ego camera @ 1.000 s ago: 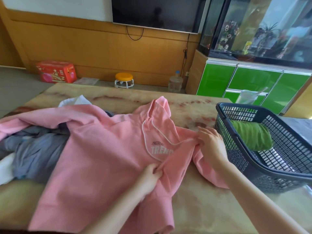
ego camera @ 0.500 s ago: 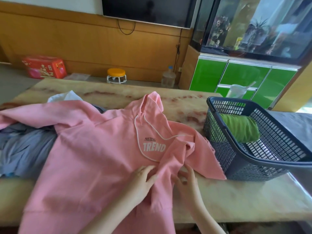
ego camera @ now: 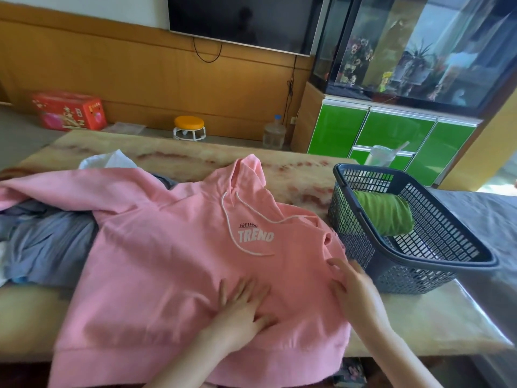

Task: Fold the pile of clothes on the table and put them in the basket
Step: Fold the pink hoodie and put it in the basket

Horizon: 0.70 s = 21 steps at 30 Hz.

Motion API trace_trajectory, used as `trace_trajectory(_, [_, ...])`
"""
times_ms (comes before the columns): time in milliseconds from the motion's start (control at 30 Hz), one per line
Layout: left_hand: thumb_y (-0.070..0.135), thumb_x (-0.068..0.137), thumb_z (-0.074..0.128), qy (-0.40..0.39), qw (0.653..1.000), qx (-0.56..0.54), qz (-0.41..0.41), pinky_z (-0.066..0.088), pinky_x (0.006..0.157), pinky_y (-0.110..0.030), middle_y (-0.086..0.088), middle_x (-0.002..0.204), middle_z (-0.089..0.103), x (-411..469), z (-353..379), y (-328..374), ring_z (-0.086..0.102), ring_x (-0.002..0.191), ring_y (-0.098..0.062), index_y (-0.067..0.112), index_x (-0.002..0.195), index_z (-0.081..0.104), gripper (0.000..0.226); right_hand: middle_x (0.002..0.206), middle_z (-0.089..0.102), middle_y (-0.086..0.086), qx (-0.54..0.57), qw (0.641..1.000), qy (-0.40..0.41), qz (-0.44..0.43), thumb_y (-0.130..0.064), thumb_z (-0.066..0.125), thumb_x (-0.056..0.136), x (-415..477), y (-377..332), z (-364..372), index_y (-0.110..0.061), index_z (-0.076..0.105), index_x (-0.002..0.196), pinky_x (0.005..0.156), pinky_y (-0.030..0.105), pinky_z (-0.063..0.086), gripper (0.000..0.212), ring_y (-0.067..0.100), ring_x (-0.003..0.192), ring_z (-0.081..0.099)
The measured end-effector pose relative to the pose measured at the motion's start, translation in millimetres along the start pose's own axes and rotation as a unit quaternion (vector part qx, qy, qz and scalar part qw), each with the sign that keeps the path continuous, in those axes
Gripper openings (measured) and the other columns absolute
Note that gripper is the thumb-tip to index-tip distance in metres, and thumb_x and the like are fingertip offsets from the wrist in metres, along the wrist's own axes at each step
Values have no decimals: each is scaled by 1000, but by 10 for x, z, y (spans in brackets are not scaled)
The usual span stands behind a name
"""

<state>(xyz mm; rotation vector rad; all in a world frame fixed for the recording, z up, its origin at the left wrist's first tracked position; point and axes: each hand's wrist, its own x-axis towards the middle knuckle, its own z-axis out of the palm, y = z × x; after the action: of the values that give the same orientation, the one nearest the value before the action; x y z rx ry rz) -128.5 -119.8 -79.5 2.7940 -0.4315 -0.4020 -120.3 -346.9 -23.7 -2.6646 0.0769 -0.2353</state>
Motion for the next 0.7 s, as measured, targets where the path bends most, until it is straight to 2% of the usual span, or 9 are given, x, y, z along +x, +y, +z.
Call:
trace_trajectory(100, [56,92,30,22,998,50,-2,-16,111,-52,-3,159,-8,31,70,-41,-14,145,-19,31,150,8,67,115,50,0,-86,994,-72,-6,-24,54,91,-120,61,226,-32,43,132,74,33,53,44,17,91,57])
trace_trajectory(167, [61,82,25,112,990,84,0,-14,112,-48,-16,153,24,30,26,-124,11,145,-26,24,144,35,73,127,49,3,-127,990,-54,-42,-27,67,83,-169,114,353,-29,29,146,89,34,50,73,22,109,53])
trace_trajectory(233, [62,72,52,151,983,108,-9,14,111,-58,-17,126,59,14,-28,-281,37,131,-31,21,117,66,63,136,50,9,-133,987,-1,-90,-23,78,72,-181,100,442,-21,34,145,101,40,42,86,29,122,45])
trace_trajectory(300, [52,53,82,183,975,122,-42,41,88,-63,-17,116,65,-16,-89,-500,46,123,-34,19,107,72,64,141,48,10,-134,980,32,-146,-30,75,71,-216,-39,504,-17,44,138,112,35,24,75,29,129,37])
trace_trajectory(333, [47,55,84,191,975,95,-60,43,85,-63,-19,120,63,-57,-136,-623,47,124,-36,17,110,70,65,143,45,7,-133,977,22,-165,-40,63,77,-242,-141,522,-18,45,136,113,30,13,66,28,133,37])
trace_trajectory(400, [42,79,69,226,967,7,-118,28,102,-64,-20,144,41,-199,-260,-842,27,139,-35,18,134,52,62,153,23,-4,-90,973,-73,-198,-64,26,86,-277,-361,593,-27,34,144,115,24,-1,69,23,143,21])
trace_trajectory(500, [64,91,26,140,969,-16,-202,2,113,-53,-3,159,-6,-413,-224,-1193,-9,146,-21,35,149,4,69,153,-12,-16,-79,954,-214,-197,-87,-22,57,-334,-538,775,-40,2,148,118,30,-6,105,12,144,-14])
trace_trajectory(600, [88,48,-25,99,973,26,-208,-1,113,-51,7,156,-18,-515,-69,-1399,-15,144,-16,36,141,-21,107,149,-25,-13,-135,944,-246,-172,-86,-33,43,-299,-566,952,-42,-17,142,116,37,-7,110,17,144,-17])
trace_trajectory(700, [90,45,-24,98,973,12,-208,-5,113,-53,12,151,-27,-398,-138,-1552,-19,143,-15,38,139,-22,107,144,-32,-12,-152,946,-248,-141,-85,-36,37,-155,-586,1015,-39,-27,135,116,42,-7,109,20,144,-19])
